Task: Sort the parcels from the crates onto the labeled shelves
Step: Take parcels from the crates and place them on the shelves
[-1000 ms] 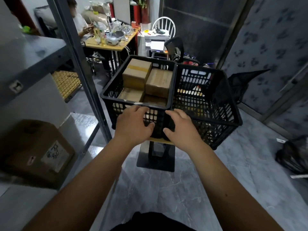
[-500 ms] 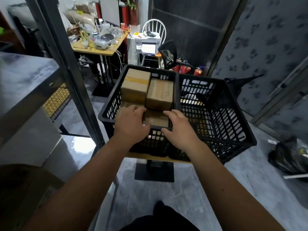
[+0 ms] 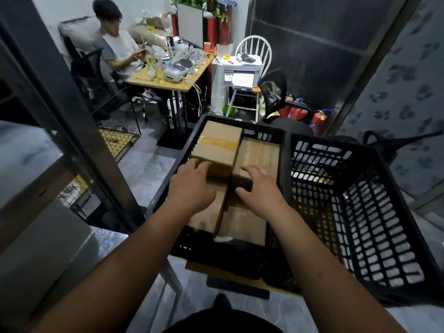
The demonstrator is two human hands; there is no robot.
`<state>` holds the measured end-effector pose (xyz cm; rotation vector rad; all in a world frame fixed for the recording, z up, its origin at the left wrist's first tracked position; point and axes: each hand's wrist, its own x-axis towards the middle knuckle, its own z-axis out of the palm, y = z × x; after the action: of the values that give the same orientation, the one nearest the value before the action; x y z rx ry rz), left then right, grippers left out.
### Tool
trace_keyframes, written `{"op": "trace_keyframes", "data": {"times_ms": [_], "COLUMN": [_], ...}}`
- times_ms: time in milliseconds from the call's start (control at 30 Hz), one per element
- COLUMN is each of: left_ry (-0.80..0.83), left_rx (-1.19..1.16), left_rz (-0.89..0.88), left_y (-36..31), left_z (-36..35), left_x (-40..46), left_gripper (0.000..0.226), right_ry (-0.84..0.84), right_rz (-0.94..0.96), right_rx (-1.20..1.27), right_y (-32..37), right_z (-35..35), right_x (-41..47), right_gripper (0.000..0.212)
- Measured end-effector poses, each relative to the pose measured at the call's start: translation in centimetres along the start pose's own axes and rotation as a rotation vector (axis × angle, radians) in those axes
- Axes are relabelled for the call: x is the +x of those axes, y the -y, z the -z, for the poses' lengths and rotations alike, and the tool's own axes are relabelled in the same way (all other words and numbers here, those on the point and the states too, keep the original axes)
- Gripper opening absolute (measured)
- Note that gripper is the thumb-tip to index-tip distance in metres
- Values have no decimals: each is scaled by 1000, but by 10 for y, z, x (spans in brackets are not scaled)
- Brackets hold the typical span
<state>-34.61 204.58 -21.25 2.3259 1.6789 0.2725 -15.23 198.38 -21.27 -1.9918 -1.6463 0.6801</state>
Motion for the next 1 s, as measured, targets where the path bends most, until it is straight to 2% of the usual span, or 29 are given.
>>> {"op": "trace_keyframes", "data": {"times_ms": [267, 433, 600, 800, 1000], "left_ry": [70, 116, 136, 206, 180], "left_rx": [-66, -65, -22, 188, 221], "left_rz": [67, 104, 139, 119, 155], "left_y": [-1, 2, 3, -3, -10], "left_z": [-10, -15, -19, -18, -23], "left_x": [89, 126, 145, 156, 157], "left_gripper": [72, 70, 68, 55, 53], "right_ry": [65, 113, 184, 140, 129], "right_rz": [-20, -51, -83, -93, -100], "right_rx": [24, 24, -52, -144, -129], "right_y": [-7, -11, -16, -18, -18], "right_z": [-14, -27, -41, -47, -44], "right_x": [105, 149, 164, 165, 163], "right_gripper": [73, 86, 101, 97, 98]}}
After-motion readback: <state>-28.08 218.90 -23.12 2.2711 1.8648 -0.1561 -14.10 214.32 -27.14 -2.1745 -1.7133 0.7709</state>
